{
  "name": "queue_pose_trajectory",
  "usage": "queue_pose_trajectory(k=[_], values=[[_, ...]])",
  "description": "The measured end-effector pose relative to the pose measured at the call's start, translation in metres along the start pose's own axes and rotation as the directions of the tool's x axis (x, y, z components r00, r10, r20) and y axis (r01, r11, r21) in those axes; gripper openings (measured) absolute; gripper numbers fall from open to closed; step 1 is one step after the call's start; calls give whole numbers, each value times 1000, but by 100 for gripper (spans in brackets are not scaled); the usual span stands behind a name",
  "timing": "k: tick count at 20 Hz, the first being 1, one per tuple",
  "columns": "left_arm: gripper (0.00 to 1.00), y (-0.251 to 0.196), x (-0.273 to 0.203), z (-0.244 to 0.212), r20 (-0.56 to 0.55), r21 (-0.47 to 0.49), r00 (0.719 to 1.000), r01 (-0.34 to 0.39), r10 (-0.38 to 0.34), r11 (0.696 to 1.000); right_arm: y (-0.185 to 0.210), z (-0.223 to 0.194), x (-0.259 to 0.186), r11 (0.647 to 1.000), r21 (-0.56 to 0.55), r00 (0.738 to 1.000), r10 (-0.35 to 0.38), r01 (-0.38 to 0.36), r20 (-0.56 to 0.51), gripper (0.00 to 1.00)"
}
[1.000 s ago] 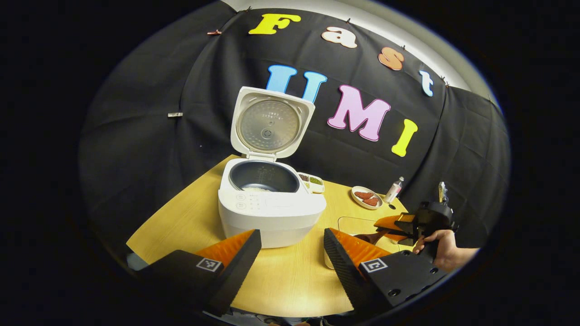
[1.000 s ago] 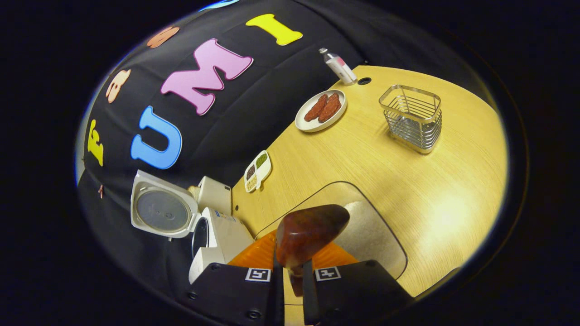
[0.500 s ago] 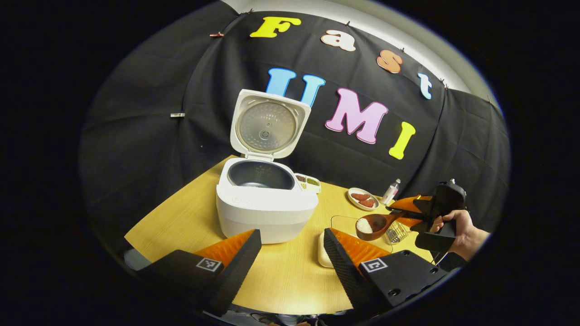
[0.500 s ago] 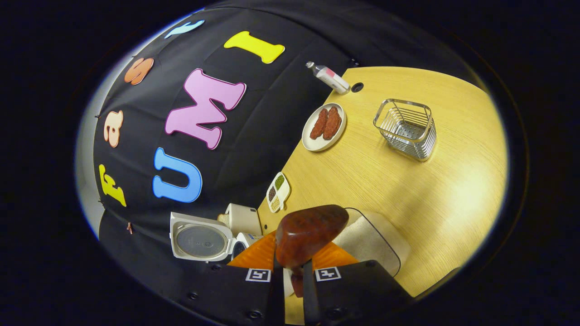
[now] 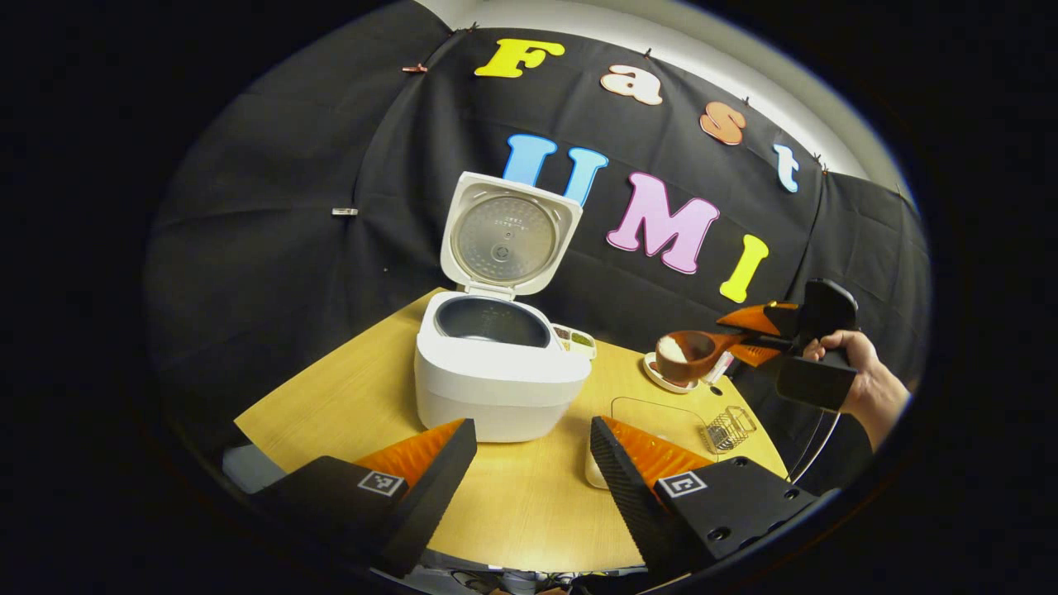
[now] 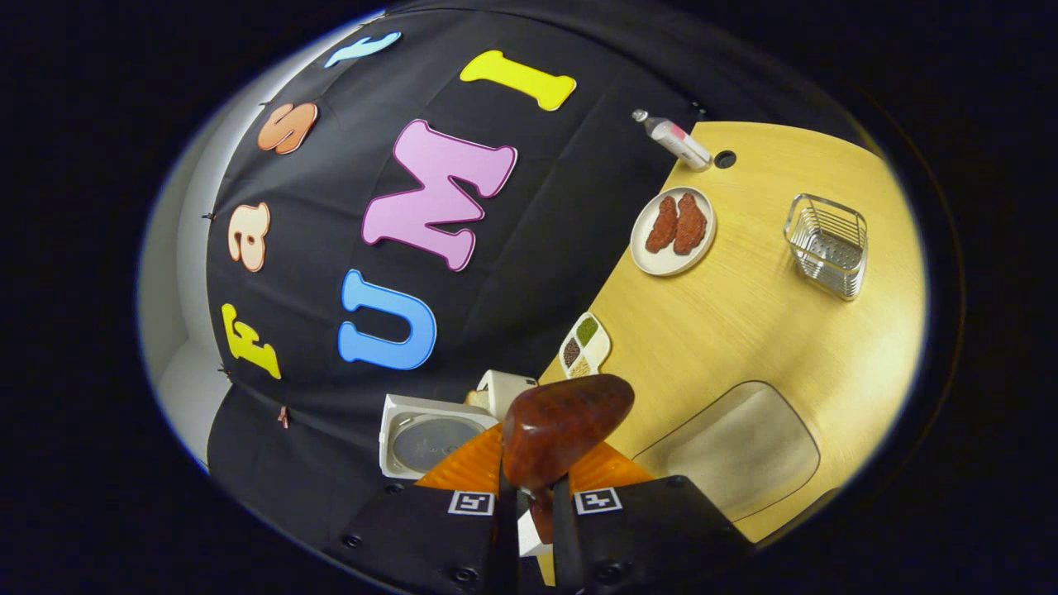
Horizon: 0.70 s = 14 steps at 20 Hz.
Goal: Close the left gripper, press the button to open the rice cooker; take a wooden spoon from the chopstick holder with the right hand, scoop a spoonful of rice and pour it into the rice cooker, then put the wooden spoon back into the chopstick holder.
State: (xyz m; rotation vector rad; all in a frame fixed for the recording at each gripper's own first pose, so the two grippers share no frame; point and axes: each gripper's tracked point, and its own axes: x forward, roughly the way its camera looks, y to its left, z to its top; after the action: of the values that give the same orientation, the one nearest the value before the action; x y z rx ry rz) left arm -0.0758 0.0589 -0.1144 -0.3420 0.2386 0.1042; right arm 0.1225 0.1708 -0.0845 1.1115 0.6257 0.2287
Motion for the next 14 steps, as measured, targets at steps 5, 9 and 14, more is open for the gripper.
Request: queue_pose_trajectory(k=[5,9,14], values=[[96,22,-6,1,10,-34,998,-54,54,998,35,-22,38,998,43,998,48,-46,-45,21],[96,43,-4,-1,5,-69,996,-93,93,993,59,-42,70,996,60,995,68,-64,-67,20],[96,72,6,6,0,-62,993,-120,121,991,86,-74,109,995,45,993,88,-85,-80,21]])
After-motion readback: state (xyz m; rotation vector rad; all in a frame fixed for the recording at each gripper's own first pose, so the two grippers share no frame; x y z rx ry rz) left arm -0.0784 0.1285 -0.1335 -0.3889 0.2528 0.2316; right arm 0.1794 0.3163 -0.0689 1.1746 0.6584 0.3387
